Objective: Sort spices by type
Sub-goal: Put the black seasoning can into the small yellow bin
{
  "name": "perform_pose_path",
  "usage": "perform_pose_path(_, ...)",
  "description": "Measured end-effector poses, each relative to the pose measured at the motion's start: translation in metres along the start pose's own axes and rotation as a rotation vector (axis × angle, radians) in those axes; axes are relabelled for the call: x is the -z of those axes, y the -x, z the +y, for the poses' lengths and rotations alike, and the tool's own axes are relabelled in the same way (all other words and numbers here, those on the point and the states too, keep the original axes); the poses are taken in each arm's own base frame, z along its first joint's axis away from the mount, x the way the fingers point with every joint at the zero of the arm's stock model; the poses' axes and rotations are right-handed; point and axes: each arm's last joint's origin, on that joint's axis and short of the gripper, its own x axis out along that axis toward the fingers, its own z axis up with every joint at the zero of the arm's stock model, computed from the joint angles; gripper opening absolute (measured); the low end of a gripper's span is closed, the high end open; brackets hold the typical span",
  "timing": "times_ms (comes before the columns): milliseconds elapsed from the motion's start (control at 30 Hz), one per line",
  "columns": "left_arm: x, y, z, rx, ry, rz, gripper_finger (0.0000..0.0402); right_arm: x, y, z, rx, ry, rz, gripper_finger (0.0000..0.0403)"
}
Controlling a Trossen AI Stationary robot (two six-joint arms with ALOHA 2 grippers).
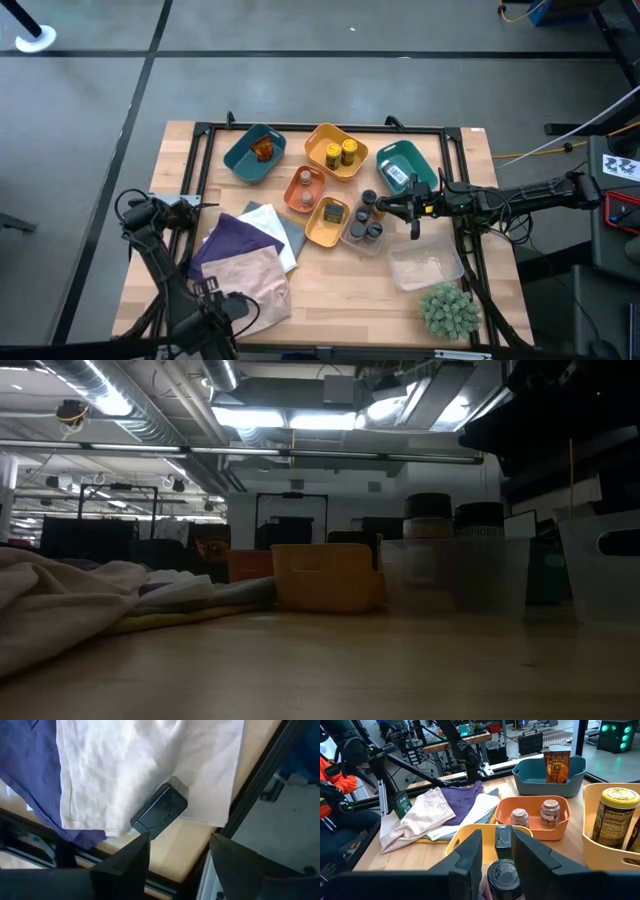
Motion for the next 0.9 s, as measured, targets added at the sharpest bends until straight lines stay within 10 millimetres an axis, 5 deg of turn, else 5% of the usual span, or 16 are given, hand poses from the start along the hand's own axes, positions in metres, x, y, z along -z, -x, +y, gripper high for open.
perform_pose_path(467,0.01,0.0,-0.002,0.002,-0.331,0.015,0.0211,0.003,0.0,-0.001,0.001,0.005,0.037,0.0104)
perform_pose_path(900,0.011,-0.008,-0.001,-0.031,-0.365,-0.001,0.021,0.006,0.0,-0.001,0.006,0.009,0.06,0.0104)
